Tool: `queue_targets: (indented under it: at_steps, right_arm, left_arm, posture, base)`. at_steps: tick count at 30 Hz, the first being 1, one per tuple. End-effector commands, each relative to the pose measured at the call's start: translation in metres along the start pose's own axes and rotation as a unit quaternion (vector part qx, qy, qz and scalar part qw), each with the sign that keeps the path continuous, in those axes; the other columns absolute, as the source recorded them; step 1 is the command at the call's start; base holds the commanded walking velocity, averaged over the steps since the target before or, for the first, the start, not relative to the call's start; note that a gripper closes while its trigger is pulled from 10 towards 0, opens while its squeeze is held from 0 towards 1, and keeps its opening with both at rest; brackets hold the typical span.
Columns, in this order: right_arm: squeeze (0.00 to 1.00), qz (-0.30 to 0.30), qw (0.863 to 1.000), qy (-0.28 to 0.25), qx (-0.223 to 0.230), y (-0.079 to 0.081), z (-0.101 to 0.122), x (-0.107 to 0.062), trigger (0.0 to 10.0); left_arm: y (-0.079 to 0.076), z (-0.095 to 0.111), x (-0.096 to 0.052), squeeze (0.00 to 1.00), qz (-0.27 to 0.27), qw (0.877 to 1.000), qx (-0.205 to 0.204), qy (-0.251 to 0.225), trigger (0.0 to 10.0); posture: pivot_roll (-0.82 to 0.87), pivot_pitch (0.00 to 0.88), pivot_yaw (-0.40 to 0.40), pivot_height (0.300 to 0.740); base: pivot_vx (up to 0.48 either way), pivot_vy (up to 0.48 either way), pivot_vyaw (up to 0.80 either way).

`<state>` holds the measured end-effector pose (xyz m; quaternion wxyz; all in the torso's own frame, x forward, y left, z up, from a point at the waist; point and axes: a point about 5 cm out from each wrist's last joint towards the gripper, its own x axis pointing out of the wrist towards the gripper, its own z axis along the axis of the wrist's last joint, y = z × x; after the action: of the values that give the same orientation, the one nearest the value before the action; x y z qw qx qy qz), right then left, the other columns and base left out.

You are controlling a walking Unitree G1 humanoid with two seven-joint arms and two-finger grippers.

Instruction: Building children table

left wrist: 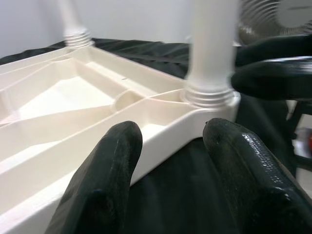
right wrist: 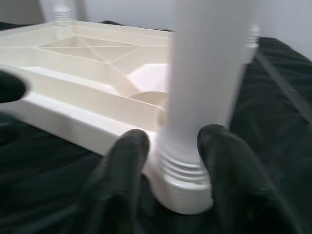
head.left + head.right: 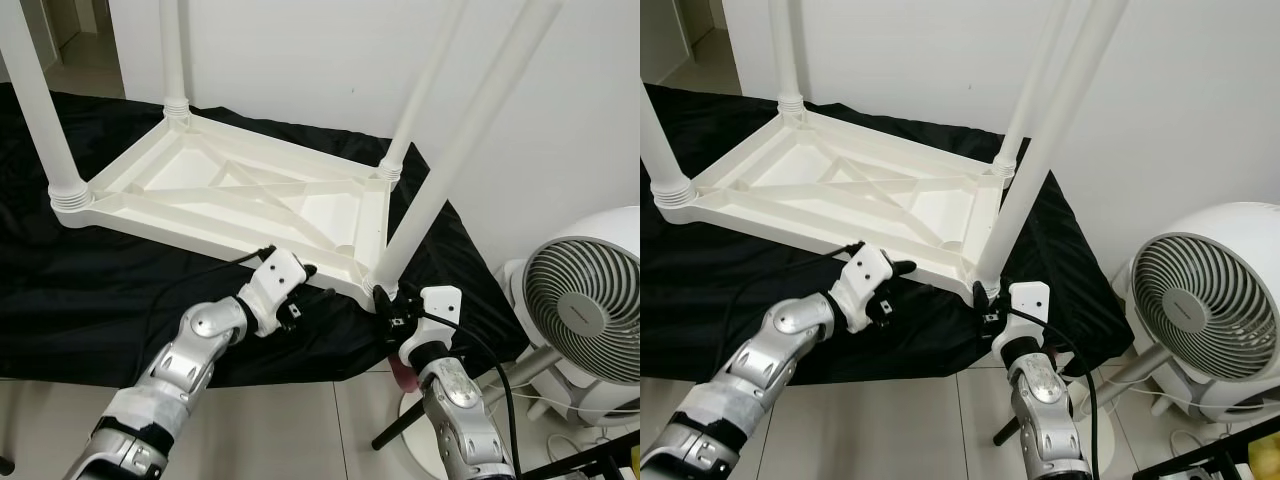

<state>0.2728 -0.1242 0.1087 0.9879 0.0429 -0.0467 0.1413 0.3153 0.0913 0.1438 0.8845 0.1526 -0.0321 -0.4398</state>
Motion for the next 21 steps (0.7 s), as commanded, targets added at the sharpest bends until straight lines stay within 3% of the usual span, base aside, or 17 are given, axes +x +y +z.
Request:
queue_targets:
  at_steps: [1,2,4,5,13,16,17,21]
  right_arm:
    - [0.0,0.016,1.0,0.009,-0.004,0.0,-0.001,-0.002,0.0]
    - [0.0,0.028,1.0,0.013,-0.001,0.003,-0.002,-0.002,9.5]
    - [0.0,0.036,0.999,0.017,0.003,0.005,-0.003,-0.001,9.5]
    - [0.0,0.042,0.999,0.018,0.004,0.006,-0.003,-0.001,10.0]
    - [0.0,0.068,0.997,0.028,0.01,0.008,-0.003,0.011,10.0]
    - [0.0,0.07,0.997,0.028,0.012,0.006,-0.003,0.016,10.0]
    - [0.0,0.071,0.997,0.028,0.009,0.003,-0.003,0.02,10.0]
    - [0.0,0.072,0.997,0.029,0.01,0.002,-0.002,0.022,10.0]
  left_arm:
    - [0.004,0.001,0.002,0.0,0.006,1.0,0.009,-0.006,10.0]
    - [0.008,0.003,0.002,0.0,0.018,1.0,0.014,-0.01,10.0]
    - [0.01,0.004,0.002,0.0,0.027,0.999,0.017,-0.013,10.0]
    - [0.012,0.004,0.002,0.0,0.033,0.999,0.019,-0.015,10.0]
    - [0.029,0.008,0.003,0.0,0.07,0.997,0.018,-0.028,10.0]
    - [0.039,0.008,0.005,0.0,0.109,0.994,0.023,-0.022,10.0]
    - [0.046,0.006,0.007,0.0,0.139,0.99,0.012,-0.011,10.0]
    - [0.049,0.003,0.009,0.0,0.15,0.989,-0.004,-0.006,10.0]
  posture:
    - [0.08,0.0,-0.161,0.74]
    - [0.08,0.0,-0.159,0.74]
    - [0.08,0.0,-0.158,0.74]
    - [0.08,0.0,-0.158,0.74]
    - [0.07,0.0,-0.157,0.74]
    - [0.07,0.0,-0.156,0.74]
    - [0.06,0.0,-0.155,0.74]
    - [0.06,0.0,-0.155,0.74]
  base:
    - [0.0,0.0,0.0]
    - [0.0,0.0,0.0]
    - [0.0,0.0,0.0]
    - [0.0,0.0,0.0]
    - [0.0,0.0,0.0]
    - [0.0,0.0,0.0]
    - [0.0,0.0,0.0]
    - [0.0,0.0,0.0]
